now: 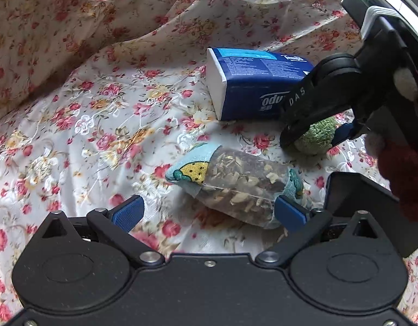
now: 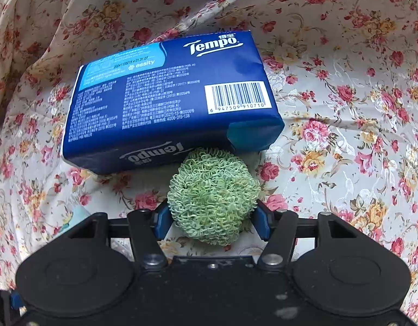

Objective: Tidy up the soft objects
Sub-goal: 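Grasp the green knitted ball with right while left closes on the dried-flower pouch, then lift the green ball with right while left lifts the dried-flower pouch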

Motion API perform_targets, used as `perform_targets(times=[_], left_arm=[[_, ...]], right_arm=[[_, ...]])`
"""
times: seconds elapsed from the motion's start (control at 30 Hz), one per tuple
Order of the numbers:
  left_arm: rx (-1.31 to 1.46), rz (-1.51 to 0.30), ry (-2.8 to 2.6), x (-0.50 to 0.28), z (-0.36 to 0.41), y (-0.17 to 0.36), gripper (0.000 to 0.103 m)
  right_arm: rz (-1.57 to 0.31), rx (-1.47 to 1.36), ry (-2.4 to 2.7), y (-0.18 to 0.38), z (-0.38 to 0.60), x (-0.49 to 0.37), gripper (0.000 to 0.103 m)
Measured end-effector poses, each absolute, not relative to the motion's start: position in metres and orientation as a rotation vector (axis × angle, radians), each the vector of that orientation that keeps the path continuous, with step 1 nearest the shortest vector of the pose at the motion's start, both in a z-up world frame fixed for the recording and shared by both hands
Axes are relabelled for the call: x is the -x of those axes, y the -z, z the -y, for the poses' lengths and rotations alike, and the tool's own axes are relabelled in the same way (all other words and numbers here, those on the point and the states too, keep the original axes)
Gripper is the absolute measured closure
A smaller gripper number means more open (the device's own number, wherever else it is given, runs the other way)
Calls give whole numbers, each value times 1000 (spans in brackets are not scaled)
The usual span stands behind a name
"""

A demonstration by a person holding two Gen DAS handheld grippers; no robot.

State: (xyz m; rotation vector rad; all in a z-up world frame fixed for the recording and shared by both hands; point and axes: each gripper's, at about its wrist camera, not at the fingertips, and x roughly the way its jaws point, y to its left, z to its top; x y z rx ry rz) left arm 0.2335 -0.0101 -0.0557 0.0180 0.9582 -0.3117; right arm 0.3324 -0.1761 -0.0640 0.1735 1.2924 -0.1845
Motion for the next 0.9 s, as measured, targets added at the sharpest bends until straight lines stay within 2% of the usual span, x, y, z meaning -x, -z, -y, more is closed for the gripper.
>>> perform_targets(times=[0.3, 0.53, 0.9], left_arm=[[16, -960, 310, -239, 14, 58, 4], [0, -891, 334, -231, 19, 46, 4], [-43, -927, 337, -237, 38, 57, 3]], right_arm=[[-1281, -140, 173, 70, 175, -333, 43], [-1279, -134, 163, 74, 171, -335, 41], [-1272, -126, 146, 74, 173, -333, 39]])
